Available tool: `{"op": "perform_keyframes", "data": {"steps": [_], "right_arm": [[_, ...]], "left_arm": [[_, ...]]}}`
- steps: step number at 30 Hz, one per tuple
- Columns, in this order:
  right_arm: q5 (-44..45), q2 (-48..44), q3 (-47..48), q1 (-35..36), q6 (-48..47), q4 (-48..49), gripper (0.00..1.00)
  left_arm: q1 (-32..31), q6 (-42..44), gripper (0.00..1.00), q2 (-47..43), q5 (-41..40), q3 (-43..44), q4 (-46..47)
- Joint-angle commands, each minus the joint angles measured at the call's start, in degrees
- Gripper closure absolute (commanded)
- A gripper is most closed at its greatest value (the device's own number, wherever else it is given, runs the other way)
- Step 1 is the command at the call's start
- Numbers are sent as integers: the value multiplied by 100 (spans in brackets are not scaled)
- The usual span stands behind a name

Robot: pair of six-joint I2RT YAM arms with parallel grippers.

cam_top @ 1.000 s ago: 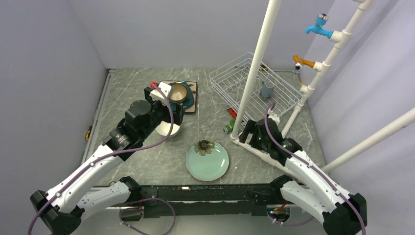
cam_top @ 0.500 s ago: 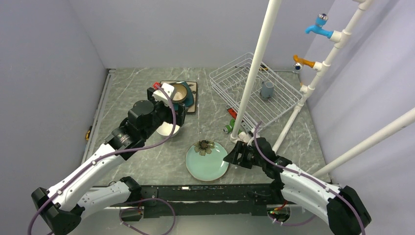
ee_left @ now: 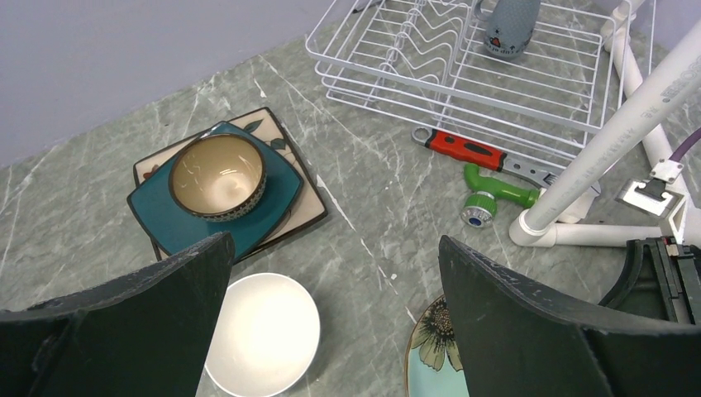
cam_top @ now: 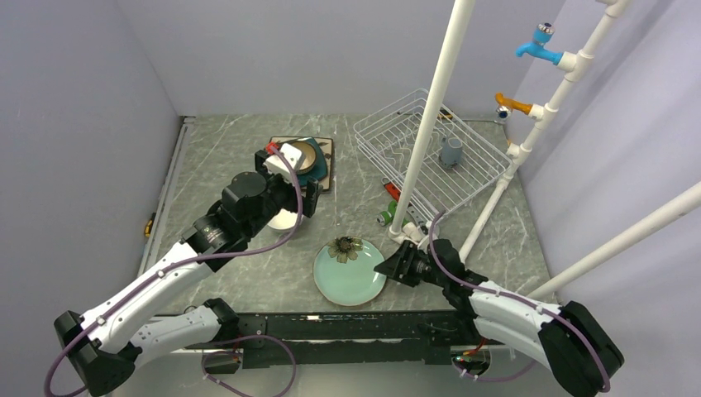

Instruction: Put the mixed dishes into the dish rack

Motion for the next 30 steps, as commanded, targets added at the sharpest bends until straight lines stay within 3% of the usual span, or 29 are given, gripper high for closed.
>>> {"op": "perform_keyframes", "data": {"steps": [1,11,15,23,30], "right_arm": [[-67,313,-307,17,501,1029,46],[-85,1101,-300,22,394,1460,58],[-76,1520,-160,18,209,1545,75],[-544,2428,-148,16,295,2755,99],[-690,1724,62,28,161,2334,100]], "left_arm": [[-68,106,1,51,-90,266,-2],[-74,125,1,24,-113,295,-17],[-73,103,1,19,-104,261,8],[-103,145,1,84,-242,259,-7],[-101,89,1,219,-111,342,-75]]}}
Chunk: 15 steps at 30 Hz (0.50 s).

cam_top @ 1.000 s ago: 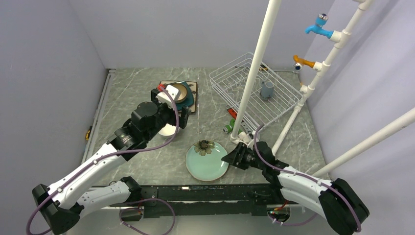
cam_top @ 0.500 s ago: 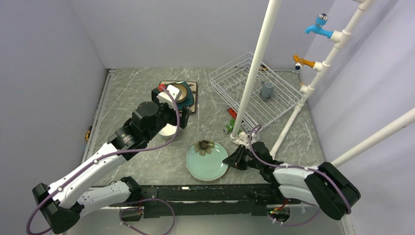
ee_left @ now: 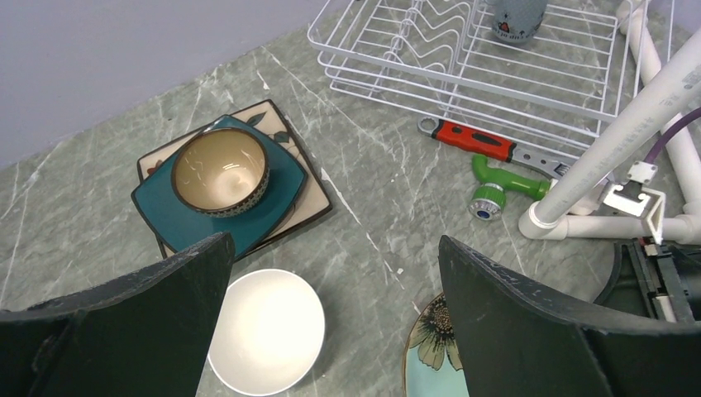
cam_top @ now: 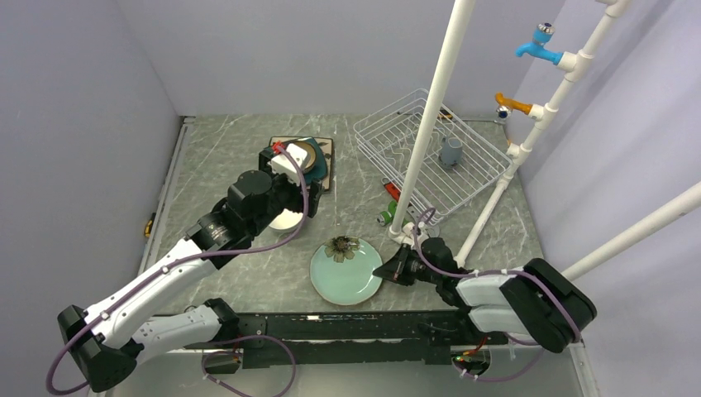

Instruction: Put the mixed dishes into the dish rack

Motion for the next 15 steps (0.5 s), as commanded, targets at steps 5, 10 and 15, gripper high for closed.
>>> {"op": "perform_keyframes", "data": {"steps": [5,10,15], "right_arm": [[-474,-1385,331,20,152,-146,100],[-487,-2025,570,18,466,-415,100],[-481,-2179,692,19,875,-17,100]], "left_arm": [[-27,-77,1,7,10,260,-34],[-14,-167,1,0,-76,405,-225],[-11,-495,1,-7,22,540,-417]]}}
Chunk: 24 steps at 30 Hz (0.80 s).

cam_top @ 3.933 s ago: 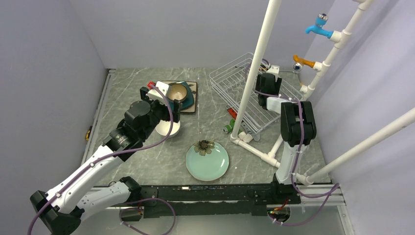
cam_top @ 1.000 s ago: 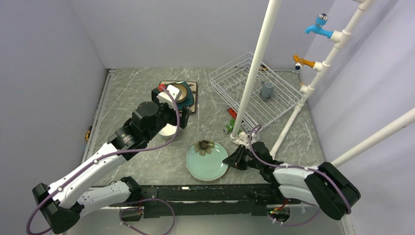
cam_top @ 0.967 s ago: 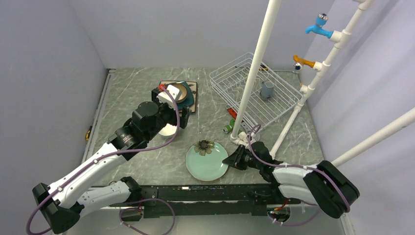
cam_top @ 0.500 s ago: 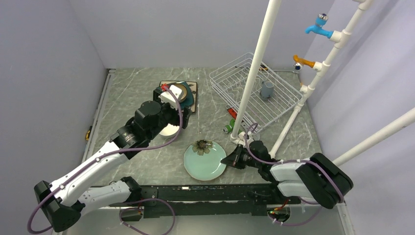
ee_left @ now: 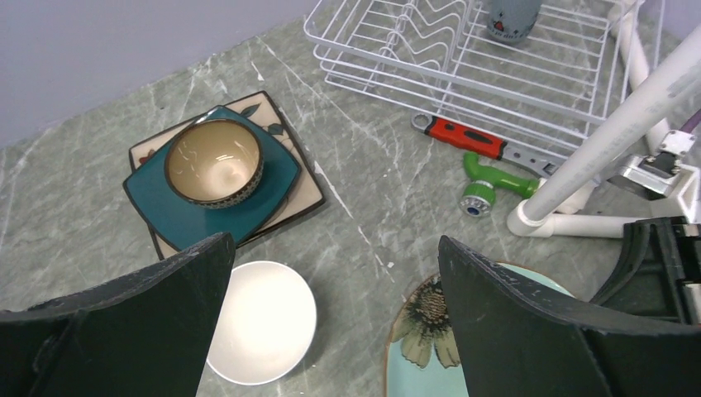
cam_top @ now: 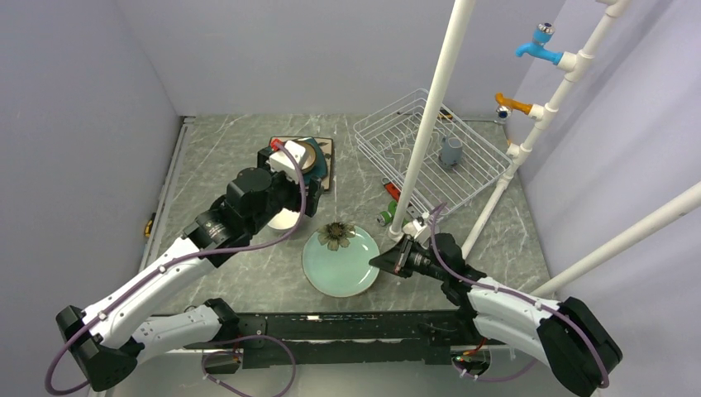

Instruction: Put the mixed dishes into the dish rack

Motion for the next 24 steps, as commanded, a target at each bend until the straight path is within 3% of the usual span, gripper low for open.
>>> {"op": "perform_keyframes", "data": {"steps": [1,4,7,10,14,20,24], "right_arm": [[-245,-263,393,14,711,1365,100],[-236,-459,447,13,808,1645,100],[-117,-879,580,13,652,1307,100],[-31,-1240,893,14,216,595,100],[45,-1547,1025,8,86,391,100],[42,-1820,1013,0,66,454,100],[223,-2150,1150,6,-160,46,100]], "left_arm": [[-11,-422,1,-62,91,383,-138],[-4,-604,1,2,436,482,-253],[67,-680,1,217,985,692,-449],[388,-840,1,557,1974,1027,-712],[783,-1170,1,983,3087,1381,-1002],[1119,-1256,1,1215,3723,1583,-1268],[1308,-1261,9,1630,4769,1729,-1383]]}}
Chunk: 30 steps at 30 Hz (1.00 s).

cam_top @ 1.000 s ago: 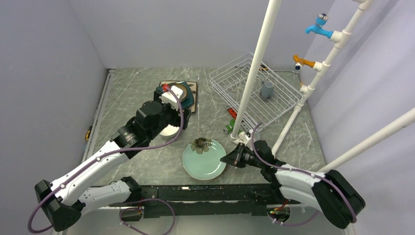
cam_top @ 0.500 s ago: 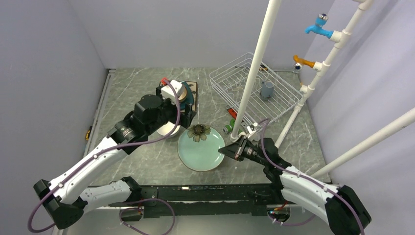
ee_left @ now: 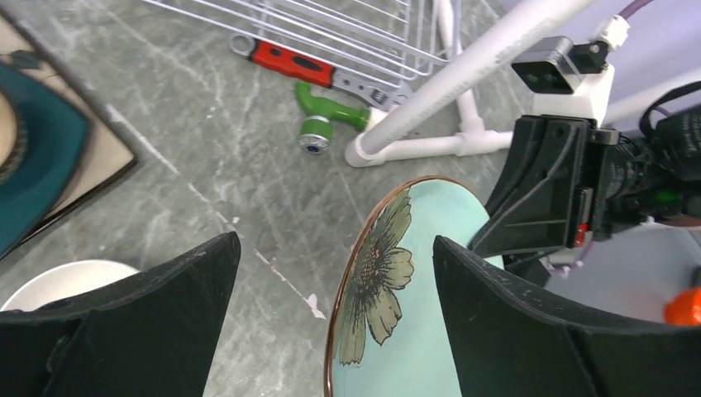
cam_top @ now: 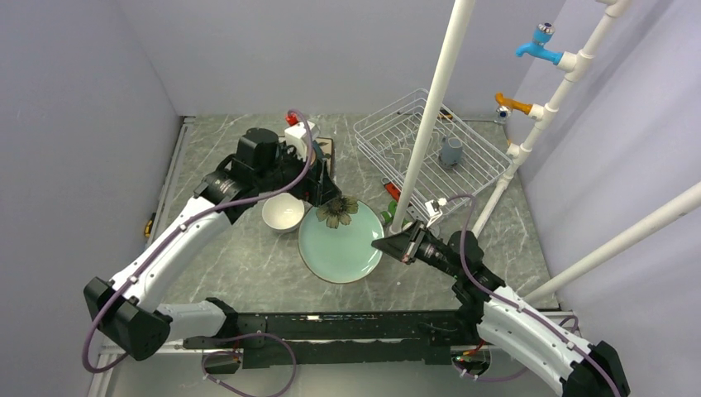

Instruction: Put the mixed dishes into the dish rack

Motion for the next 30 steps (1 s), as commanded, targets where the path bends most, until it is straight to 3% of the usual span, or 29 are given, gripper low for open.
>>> {"op": "perform_keyframes", "data": {"steps": [1,3,11,14,20,24,29,30], "right_arm": [[184,-478,545,2,-176,385,100],[230,-501,659,4,-323,237,100],[265,-629,841,-4,-445,40,100],[273,-679,876,-4,-445,-4,100],[192,-641,952,-15,-544,-56,100],[110,-648,1059,-28,-722,-369,100],[-80,-578,1486,-22,-1222,-1245,100],[-117,-540,1633,-26,-1375,-1452,93]], "left_arm": [[168,-115,11,393,1592,362,-92],[173,-144,14,588,2104,406,-113],[182,-67,16,1081,2648,507,-293],[179,-32,29,1147,2896,494,-230],[184,56,75,1187,3070,503,-197],[178,18,100,1140,3175,431,-66],[177,36,100,1098,3250,400,6],[171,-10,100,1064,3295,359,112]]}}
